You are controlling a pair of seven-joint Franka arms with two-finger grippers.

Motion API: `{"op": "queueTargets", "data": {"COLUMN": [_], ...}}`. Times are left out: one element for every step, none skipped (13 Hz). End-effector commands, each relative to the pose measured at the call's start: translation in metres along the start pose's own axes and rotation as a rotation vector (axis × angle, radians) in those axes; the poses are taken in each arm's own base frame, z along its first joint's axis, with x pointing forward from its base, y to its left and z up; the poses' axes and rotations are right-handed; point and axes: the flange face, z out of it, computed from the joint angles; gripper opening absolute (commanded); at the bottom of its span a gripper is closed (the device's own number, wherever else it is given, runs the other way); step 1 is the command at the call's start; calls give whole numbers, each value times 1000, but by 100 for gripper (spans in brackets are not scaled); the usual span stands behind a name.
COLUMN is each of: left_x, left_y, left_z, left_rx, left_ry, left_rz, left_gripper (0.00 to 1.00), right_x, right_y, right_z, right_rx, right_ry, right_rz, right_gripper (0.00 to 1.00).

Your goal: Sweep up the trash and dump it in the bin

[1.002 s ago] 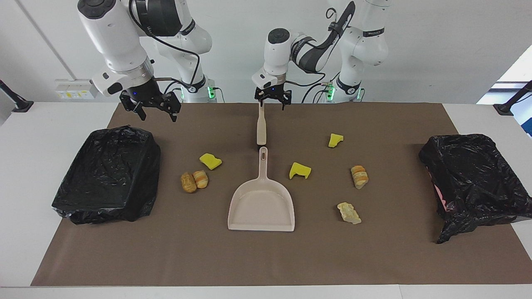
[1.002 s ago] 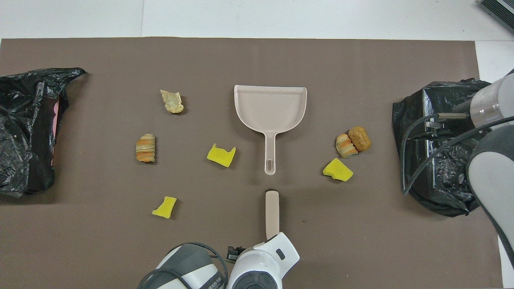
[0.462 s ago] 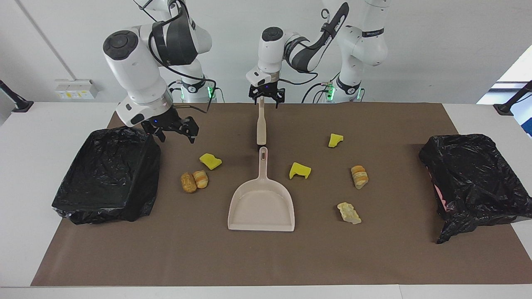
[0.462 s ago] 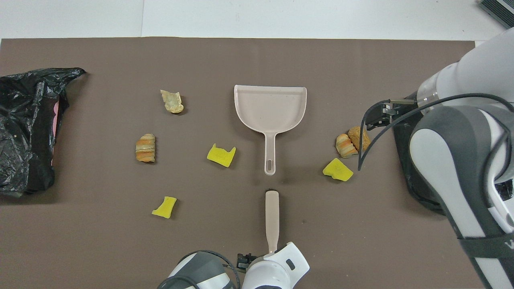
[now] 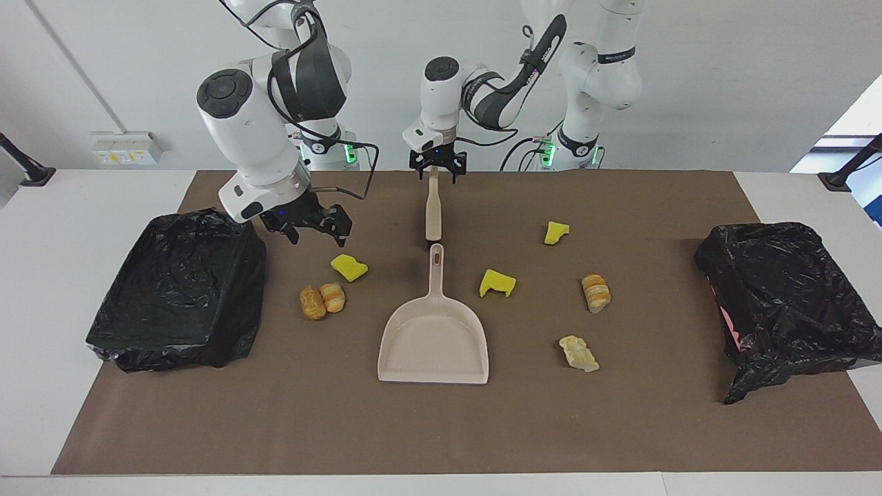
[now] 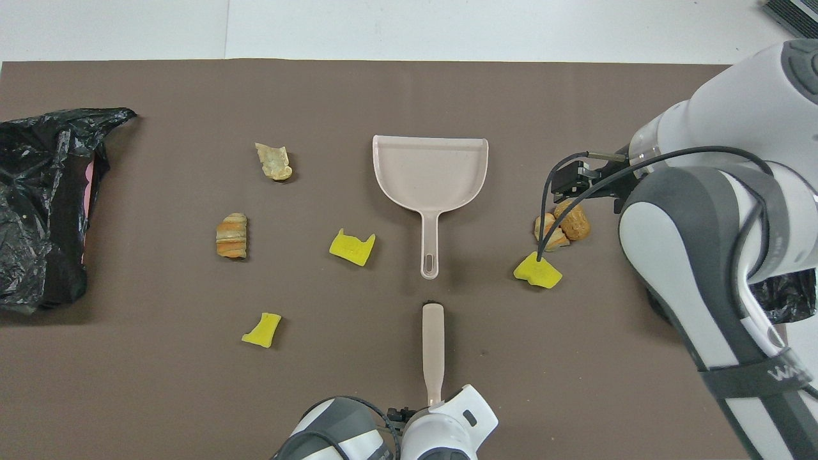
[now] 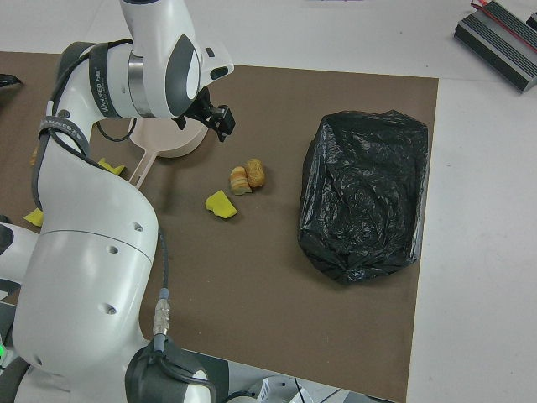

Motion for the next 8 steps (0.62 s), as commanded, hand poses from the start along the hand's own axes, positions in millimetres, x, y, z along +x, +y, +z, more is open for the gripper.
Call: {"op": "queueTargets", "data": {"left_x": [0, -1, -1, -2, -3, -3, 0, 3], "left_y": [6, 6, 6, 5, 6, 4, 1, 0], "left_z": [-3, -3, -3, -3, -4, -8, -11, -17], "left_rx": [-13, -11, -10, -5, -2, -3, 7, 22], "left_ry": [-2, -4, -6, -10, -12, -12, -20, -35], "left_rz": [-21, -20, -21, -27, -34, -39, -47, -51], "left_gripper": [71, 70, 66, 45, 25, 6, 0, 0], "right_x": [4, 4, 2, 2, 4, 4, 3, 3], "right_y": [-9, -8, -10, -9, -7, -7, -7, -7], "right_z": [-1, 0, 0, 0, 0, 1, 2, 2], "right_rx": [28, 27, 26, 26, 26, 26, 25, 25], "right_ry": [10, 8, 4, 3, 3, 3, 2, 2], "right_rz": [22, 24, 21, 21, 24, 23, 23, 23], "right_gripper": [100, 100, 100, 100, 100, 100, 100, 100]}}
